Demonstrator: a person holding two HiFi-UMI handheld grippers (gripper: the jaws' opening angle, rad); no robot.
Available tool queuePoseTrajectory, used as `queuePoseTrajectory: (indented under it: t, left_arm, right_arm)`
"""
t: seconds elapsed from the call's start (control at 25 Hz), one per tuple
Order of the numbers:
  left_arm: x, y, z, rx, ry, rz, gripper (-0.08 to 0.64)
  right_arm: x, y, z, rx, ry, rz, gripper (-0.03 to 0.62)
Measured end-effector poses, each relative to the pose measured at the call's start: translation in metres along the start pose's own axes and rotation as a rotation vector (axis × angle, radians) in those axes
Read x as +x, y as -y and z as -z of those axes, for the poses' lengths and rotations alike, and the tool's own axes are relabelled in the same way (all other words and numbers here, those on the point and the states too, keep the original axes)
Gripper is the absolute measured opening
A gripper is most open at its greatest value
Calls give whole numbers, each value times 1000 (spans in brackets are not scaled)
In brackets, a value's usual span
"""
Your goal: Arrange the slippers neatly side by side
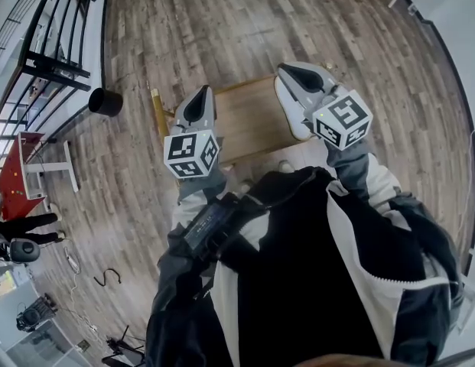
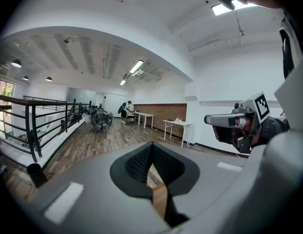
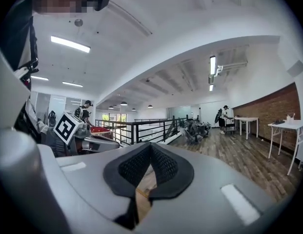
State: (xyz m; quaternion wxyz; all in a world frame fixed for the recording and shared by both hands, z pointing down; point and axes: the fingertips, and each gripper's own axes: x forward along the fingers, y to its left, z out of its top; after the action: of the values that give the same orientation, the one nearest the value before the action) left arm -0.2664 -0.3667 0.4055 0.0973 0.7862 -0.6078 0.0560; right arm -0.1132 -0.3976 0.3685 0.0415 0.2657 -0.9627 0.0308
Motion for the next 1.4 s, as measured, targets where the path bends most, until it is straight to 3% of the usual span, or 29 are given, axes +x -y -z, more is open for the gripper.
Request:
queuePoseTrajectory:
  t: [0.2,0.52,0.6,1.04,1.24,1.4]
  left_arm:
    - [-4,-10,7,20,-28,-29,6]
    - [-7,-57,84,16,-240,-125,3]
    - [-6,-67,111,5,-315,-144,67]
    - [-26,-120,265,-18,-716,-246,193]
    - [-41,-136,306,-72,-835,-288,230]
    - [-36,-138,317,-117,-842,-293,238]
  right_arm:
    - [5,-13,2,-10,-8,-22,3]
    - [8,-29,4,5,12,-59,3]
    - [7,-31,4,0,11,-65,3]
    - [-10,-30,17,0,-4,-49,3]
    - [-19,-29,24,-2,-32,-33,3]
    - [-25,-25,29,-5,-54,-16,3]
